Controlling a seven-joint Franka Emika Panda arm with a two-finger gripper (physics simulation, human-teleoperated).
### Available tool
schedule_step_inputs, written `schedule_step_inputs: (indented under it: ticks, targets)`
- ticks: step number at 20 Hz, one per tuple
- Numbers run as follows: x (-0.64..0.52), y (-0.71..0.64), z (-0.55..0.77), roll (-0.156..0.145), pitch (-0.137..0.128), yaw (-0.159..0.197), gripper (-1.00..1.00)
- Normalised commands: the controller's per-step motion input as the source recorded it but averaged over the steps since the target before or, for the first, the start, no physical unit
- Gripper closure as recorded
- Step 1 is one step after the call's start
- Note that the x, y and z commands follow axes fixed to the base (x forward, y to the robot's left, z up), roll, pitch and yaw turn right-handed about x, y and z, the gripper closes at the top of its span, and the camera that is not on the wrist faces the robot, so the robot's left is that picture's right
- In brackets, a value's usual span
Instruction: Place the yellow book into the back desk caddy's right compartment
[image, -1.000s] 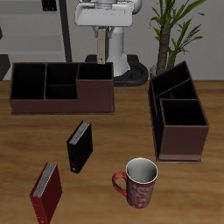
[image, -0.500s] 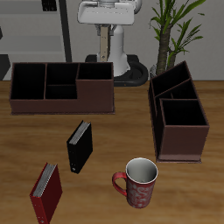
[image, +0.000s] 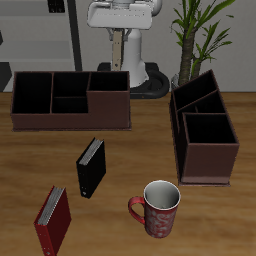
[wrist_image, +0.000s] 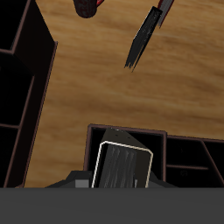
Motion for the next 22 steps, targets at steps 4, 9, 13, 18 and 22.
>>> schedule_step_inputs:
  ticks: [4, 9, 13, 18, 22]
  targets:
    - [0.07, -0.08, -0.16, -0.015, 0.035, -0.011, 1.00]
    - [0.05, -0.07, -0.18, -0.010, 0.028, -0.014, 1.00]
    - [0.01, 0.00, -0.23, 0.004, 0.048, -0.019, 1.00]
    - [-0.03, 0.05, -0.20, 0.025, 0.025, -0.012, 1.00]
    - [-0.04, 0.04, -0.22, 0.010, 0.028, -0.008, 1.00]
